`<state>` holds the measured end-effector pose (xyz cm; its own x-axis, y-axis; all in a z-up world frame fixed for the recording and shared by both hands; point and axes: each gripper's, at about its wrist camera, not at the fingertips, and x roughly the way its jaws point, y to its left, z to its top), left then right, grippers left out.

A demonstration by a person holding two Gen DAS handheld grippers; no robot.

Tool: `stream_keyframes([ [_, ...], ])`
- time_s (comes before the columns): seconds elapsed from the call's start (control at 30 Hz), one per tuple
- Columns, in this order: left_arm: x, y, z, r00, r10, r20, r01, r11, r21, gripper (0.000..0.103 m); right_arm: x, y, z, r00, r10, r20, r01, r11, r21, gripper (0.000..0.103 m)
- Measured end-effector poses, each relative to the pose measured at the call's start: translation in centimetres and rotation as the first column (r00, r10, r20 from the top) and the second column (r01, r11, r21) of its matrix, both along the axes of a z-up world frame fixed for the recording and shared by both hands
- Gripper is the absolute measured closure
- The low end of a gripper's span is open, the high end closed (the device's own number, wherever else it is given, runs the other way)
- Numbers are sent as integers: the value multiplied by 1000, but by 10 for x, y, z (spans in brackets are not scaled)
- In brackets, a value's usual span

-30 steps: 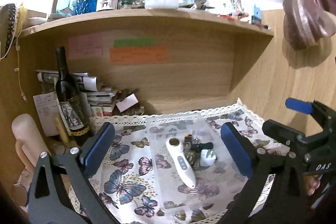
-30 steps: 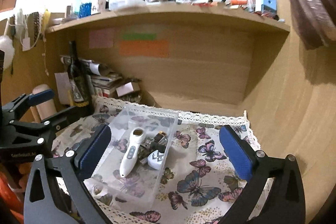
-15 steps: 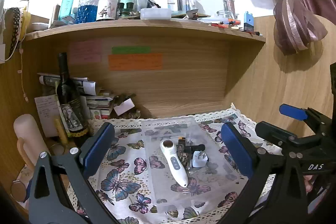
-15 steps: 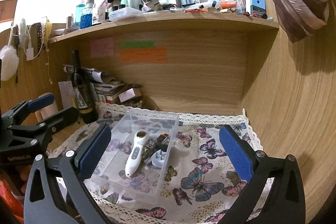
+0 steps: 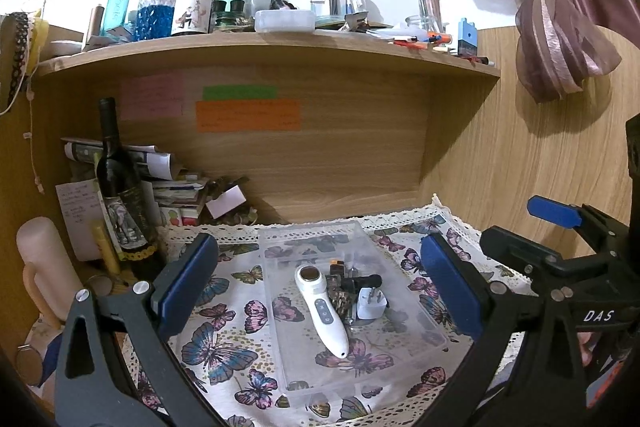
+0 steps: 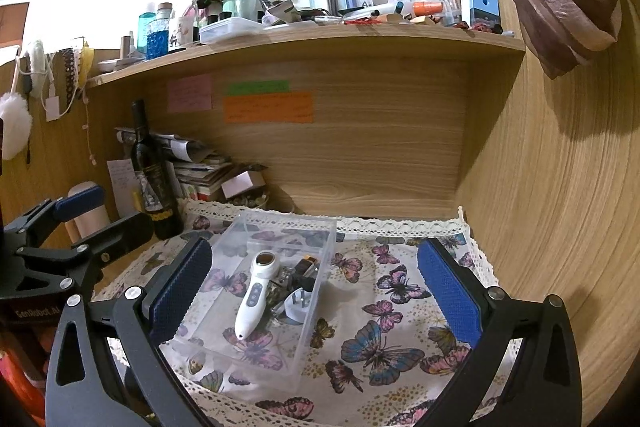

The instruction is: Organize rigid objects

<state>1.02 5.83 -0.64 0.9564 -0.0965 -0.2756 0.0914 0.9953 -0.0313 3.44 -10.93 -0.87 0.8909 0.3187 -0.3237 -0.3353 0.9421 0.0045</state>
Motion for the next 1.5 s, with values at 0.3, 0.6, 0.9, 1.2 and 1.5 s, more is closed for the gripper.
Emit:
stream_keyframes([
  [0.3, 5, -1, -2, 1000, -3, -13, 3, 1000, 1, 0, 3, -1, -1, 1000, 1, -16, -1, 1000, 13, 0],
  [0.6, 8, -2, -5, 1000, -3, -28, 3, 1000, -2, 0, 4, -1, -2, 1000, 3, -25, -2, 1000, 23, 0],
  [0.9, 7, -2, -5, 999, -6, -31, 6, 1000, -5, 0, 3, -1, -3, 1000, 5, -31, -4, 1000, 25, 0],
  [1.2, 7, -1, -5, 999, -8, -31, 7, 1000, -9, 0, 3, 0, -3, 1000, 1, -26, -1, 1000, 26, 0],
  [1.5, 7, -3, -5, 999, -7, -33, 6, 1000, -10, 0, 2, 0, -2, 1000, -1, -27, 1, 1000, 28, 0],
])
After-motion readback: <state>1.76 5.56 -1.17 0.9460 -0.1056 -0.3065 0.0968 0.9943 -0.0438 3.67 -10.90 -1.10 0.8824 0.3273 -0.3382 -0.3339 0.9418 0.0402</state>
